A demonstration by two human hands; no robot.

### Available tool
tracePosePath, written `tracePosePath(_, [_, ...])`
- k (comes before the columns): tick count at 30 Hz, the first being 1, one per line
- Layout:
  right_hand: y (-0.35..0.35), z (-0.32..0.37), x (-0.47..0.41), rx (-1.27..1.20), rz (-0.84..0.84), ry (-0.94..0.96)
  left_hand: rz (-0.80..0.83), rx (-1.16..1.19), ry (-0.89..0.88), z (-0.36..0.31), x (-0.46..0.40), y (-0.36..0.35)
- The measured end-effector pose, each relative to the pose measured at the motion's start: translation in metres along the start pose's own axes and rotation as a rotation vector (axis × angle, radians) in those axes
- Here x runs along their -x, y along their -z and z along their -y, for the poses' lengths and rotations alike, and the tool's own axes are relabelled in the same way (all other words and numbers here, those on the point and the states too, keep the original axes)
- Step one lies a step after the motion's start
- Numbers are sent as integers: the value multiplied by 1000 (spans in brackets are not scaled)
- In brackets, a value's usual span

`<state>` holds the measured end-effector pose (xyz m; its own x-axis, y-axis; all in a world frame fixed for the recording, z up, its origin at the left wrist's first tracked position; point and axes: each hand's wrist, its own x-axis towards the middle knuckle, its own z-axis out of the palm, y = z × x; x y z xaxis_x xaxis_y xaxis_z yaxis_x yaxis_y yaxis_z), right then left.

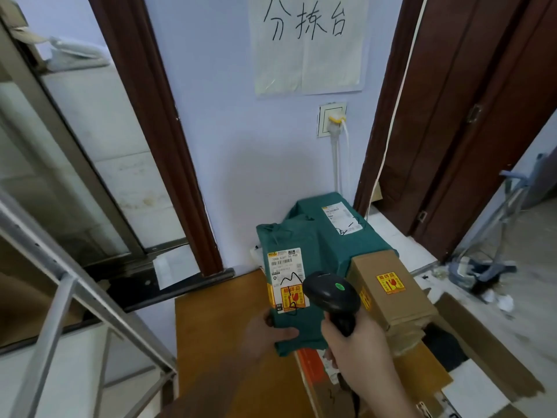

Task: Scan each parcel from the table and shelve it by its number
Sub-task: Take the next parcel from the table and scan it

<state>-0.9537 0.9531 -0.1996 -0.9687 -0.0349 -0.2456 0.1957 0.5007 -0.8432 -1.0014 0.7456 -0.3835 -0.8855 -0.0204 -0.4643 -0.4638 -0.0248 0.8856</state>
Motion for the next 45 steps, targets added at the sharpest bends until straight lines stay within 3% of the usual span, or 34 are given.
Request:
tracePosePath(19, [-21,10,23,-4,21,87,-8,-165,-82,3,50,-10])
tracePosePath(34, [-45,26,67,20,36,86,22,154,-122,16,85,25])
tracePosePath(40, [-51,27,79,81,61,104,-117,278,-110,18,113,40])
tracePosePath(45, [-49,14,89,120,190,139,-369,368,-108,46,146,48])
